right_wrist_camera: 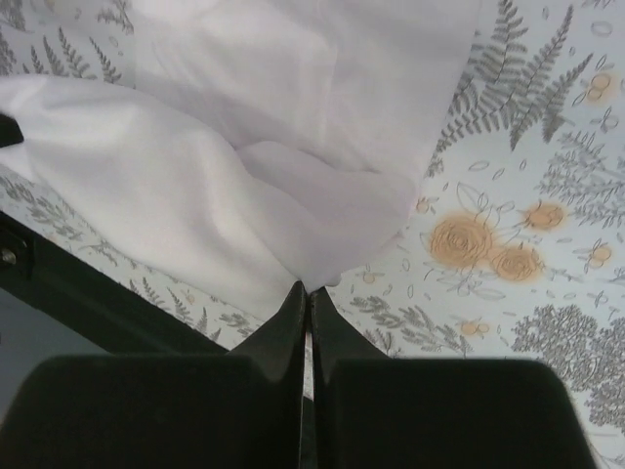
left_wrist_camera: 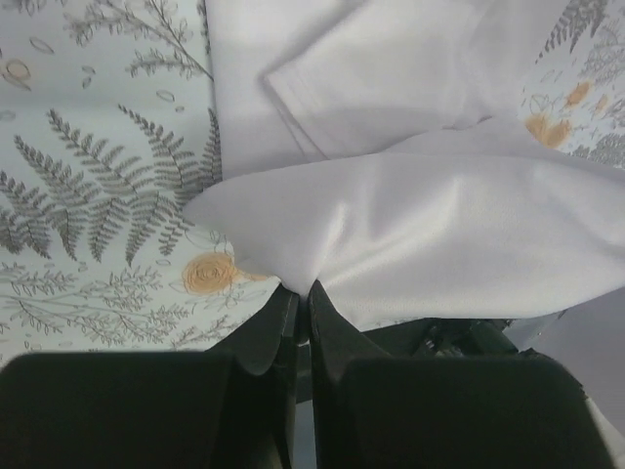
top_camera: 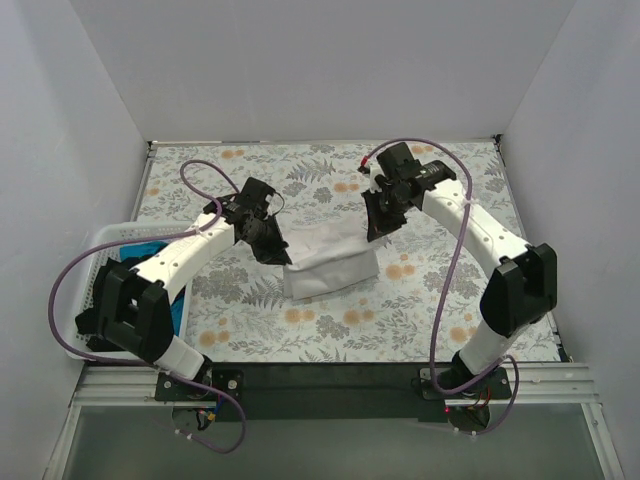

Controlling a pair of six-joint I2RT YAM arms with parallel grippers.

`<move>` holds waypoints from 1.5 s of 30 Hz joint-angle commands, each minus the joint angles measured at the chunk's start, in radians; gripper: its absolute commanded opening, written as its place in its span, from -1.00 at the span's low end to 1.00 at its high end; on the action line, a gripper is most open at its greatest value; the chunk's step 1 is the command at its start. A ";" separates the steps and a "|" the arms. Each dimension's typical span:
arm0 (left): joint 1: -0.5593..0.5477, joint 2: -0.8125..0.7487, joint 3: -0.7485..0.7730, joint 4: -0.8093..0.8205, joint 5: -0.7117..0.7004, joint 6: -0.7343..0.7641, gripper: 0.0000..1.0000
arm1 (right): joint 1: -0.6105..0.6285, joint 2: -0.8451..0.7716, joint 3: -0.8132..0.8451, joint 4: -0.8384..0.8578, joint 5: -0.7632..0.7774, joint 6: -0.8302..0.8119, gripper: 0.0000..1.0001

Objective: Fold and stack the t-shirts
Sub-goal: Fold the tshirt

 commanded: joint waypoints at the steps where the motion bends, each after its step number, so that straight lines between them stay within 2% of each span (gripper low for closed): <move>1: 0.053 0.035 0.060 0.054 0.049 0.050 -1.00 | -0.030 0.087 0.114 -0.011 -0.012 -0.034 -0.97; 13: 0.172 0.317 0.188 0.220 0.117 0.066 -1.00 | -0.142 0.424 0.450 0.015 -0.103 -0.054 -0.97; 20: 0.210 0.434 0.200 0.344 0.118 0.047 -1.00 | -0.171 0.524 0.433 0.173 -0.152 -0.025 -0.97; 24: 0.218 0.440 0.188 0.393 0.115 0.037 -0.96 | -0.175 0.538 0.407 0.250 -0.154 -0.022 -0.96; 25: 0.216 0.437 0.182 0.418 0.111 0.033 -0.90 | -0.177 0.536 0.401 0.265 -0.152 -0.019 -0.86; 26: 0.218 0.434 0.179 0.430 0.112 0.035 -0.82 | -0.182 0.532 0.377 0.300 -0.147 -0.016 -0.58; 27: 0.216 0.428 0.176 0.439 0.117 0.035 -0.72 | -0.182 0.513 0.363 0.318 -0.147 -0.003 -0.47; 28: 0.216 0.422 0.173 0.448 0.127 0.041 -0.48 | -0.183 0.498 0.343 0.339 -0.143 0.003 -0.39; 29: 0.216 0.414 0.171 0.447 0.127 0.044 -0.35 | -0.183 0.477 0.296 0.388 -0.138 0.006 -0.24; 32: 0.216 0.335 0.128 0.481 0.095 0.047 0.24 | -0.182 0.322 0.202 0.475 -0.112 0.014 -0.04; 33: 0.216 0.281 0.110 0.522 0.088 0.049 0.47 | -0.182 0.287 0.135 0.532 -0.098 0.011 0.10; 34: 0.213 0.252 0.091 0.545 0.085 0.052 0.47 | -0.182 0.253 0.101 0.558 -0.089 0.011 0.10; 35: 0.210 0.227 0.056 0.559 0.072 0.062 0.63 | -0.180 0.187 0.058 0.590 -0.079 0.011 0.16; 40: 0.166 0.106 -0.044 0.586 0.008 0.093 0.65 | -0.179 0.027 -0.208 0.807 -0.098 0.020 0.17; 44: 0.109 0.052 -0.139 0.639 -0.006 0.115 0.19 | -0.178 0.031 -0.271 0.871 -0.238 0.021 0.11; 45: 0.100 0.061 -0.148 0.651 0.012 0.115 -0.06 | -0.178 0.048 -0.268 0.875 -0.265 0.021 0.08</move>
